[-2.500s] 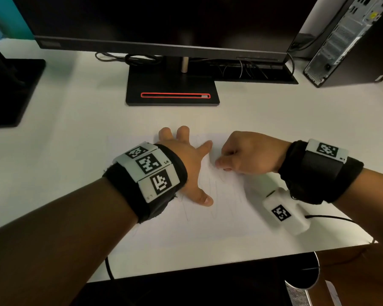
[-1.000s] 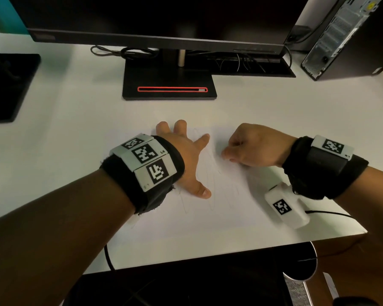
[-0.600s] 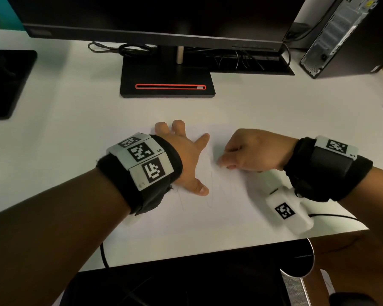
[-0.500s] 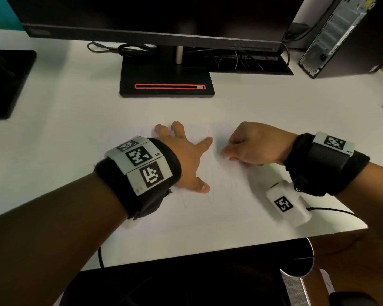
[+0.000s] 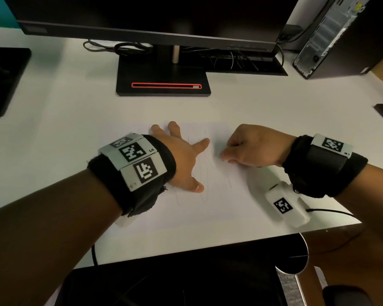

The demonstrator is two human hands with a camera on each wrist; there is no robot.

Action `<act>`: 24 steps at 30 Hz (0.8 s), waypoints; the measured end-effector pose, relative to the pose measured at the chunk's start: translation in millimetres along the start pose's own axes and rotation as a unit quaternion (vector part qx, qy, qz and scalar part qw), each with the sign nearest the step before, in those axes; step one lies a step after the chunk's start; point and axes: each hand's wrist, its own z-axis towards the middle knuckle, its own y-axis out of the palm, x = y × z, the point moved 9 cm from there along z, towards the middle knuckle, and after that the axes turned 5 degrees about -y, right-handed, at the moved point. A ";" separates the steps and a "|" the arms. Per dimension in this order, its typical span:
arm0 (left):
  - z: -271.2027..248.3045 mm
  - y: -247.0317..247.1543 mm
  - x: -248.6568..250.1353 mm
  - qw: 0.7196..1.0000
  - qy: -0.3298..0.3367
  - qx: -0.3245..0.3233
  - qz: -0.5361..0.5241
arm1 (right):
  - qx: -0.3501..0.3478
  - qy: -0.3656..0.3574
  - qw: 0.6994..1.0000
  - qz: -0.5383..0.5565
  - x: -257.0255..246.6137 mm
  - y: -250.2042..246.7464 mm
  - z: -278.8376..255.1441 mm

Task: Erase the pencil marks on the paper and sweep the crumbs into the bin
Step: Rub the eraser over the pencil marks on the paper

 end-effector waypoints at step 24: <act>0.5 0.4 0.6 1.000 0.003 0.013 0.001 | -0.002 -0.017 1.000 -0.001 -0.2 9.9 -14.7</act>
